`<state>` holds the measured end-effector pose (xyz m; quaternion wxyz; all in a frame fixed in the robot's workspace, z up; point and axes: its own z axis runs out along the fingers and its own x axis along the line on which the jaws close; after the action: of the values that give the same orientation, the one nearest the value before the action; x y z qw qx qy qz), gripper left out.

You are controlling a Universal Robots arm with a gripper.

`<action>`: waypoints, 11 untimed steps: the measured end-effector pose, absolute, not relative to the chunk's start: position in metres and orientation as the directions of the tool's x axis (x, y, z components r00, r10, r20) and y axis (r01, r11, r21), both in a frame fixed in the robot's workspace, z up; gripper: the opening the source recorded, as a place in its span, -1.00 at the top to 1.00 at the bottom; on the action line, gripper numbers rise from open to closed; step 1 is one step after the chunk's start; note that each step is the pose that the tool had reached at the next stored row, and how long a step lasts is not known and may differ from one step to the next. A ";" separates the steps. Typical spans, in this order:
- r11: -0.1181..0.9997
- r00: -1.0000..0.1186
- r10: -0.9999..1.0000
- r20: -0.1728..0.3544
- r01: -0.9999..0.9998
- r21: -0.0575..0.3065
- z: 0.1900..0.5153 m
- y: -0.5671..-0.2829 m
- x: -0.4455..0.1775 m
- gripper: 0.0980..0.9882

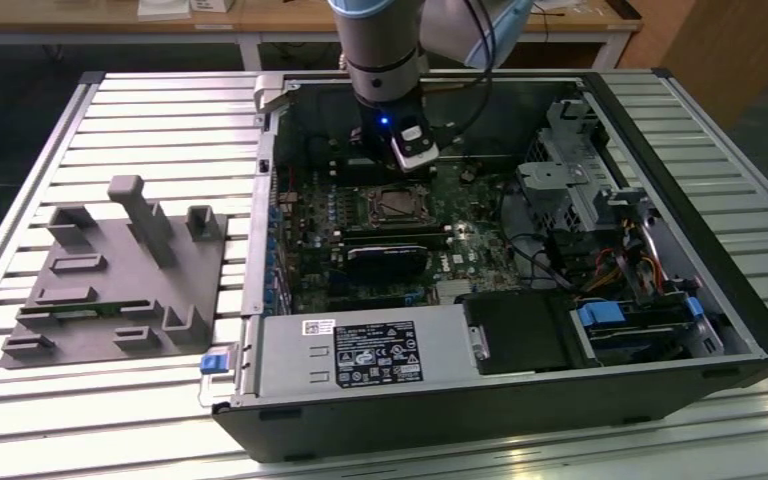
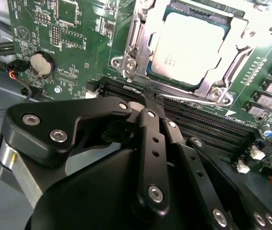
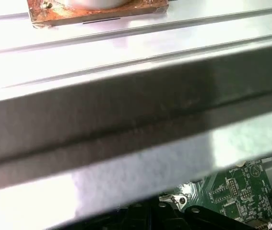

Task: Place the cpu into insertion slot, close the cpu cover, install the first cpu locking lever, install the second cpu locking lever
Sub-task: 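Install the first cpu locking lever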

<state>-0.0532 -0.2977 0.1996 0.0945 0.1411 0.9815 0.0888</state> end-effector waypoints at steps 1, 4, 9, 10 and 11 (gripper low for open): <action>0.944 -0.942 0.295 -0.160 0.261 0.201 0.199 -0.297 -0.053 0.98; 0.943 -0.941 0.297 -0.160 0.264 0.201 0.199 -0.297 -0.053 0.98; 0.942 -0.940 0.302 -0.160 0.269 0.201 0.197 -0.297 -0.053 0.98; 0.942 -0.939 0.303 -0.160 0.270 0.201 0.196 -0.297 -0.052 0.98; 0.942 -0.939 0.304 -0.160 0.270 0.201 0.196 -0.297 -0.052 0.98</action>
<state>-0.0524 -0.2974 0.1960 0.0949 0.1464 0.9807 0.0883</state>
